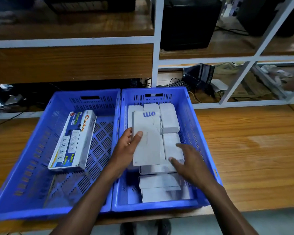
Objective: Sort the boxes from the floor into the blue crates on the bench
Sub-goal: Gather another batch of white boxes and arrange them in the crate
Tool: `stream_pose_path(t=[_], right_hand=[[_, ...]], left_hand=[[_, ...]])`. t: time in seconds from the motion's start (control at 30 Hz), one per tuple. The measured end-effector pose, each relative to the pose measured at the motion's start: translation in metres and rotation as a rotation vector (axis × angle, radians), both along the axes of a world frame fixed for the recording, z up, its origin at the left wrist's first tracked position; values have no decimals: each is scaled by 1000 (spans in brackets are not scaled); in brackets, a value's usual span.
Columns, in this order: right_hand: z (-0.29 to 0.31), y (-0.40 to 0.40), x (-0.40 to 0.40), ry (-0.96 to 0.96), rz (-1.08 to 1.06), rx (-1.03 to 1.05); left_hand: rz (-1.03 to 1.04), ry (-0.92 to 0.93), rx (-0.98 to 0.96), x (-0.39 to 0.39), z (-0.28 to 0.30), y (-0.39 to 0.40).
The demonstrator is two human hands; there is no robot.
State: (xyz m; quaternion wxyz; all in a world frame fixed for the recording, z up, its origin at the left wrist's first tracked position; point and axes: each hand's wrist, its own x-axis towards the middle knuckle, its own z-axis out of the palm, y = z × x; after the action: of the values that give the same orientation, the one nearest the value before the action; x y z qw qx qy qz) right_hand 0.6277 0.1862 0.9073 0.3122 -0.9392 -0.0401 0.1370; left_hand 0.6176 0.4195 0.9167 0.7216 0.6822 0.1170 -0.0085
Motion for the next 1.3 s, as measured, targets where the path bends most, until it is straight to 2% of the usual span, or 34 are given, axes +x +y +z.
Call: stream_pose_path(t=[0.1,0.3,0.37,0.53,0.6,0.67,0.73,0.8,0.9,1.0,1.13,1.2,1.3], right_hand=[[19,13,0,-104,-47,228],[44,41,-5,189,-10,706],[45,46,-7,234,0,772],[40,53,-8,211,-73,846],[40,51,-8,327,-128,1026],[45,48,-10,533,-165,1293],[47,48,-10,714,-167,1417],[42,51,-11,823,-116,1430],[37,59,-13,831,-97,1340],[34,62,-16,724,-98,1040],[29,59,-14,546,-53,766],[27,56,-8,503,-140,792],[31,49,2,525,-233,975]], left_hand=[[30,47,-135,-8,5,4],[11,37,-198,-19,14,1],[19,34,-207,-21,16,2],[21,6,-176,-25,20,0],[40,18,-238,-27,22,1],[19,35,-271,-28,22,2],[-58,66,-257,-31,23,0],[-138,112,-275,-33,22,-4],[-164,156,-353,-34,22,-10],[-101,132,-426,-32,19,-9],[3,93,-331,-28,20,-6],[70,97,-307,-25,21,-7],[133,89,-263,-21,19,-9]])
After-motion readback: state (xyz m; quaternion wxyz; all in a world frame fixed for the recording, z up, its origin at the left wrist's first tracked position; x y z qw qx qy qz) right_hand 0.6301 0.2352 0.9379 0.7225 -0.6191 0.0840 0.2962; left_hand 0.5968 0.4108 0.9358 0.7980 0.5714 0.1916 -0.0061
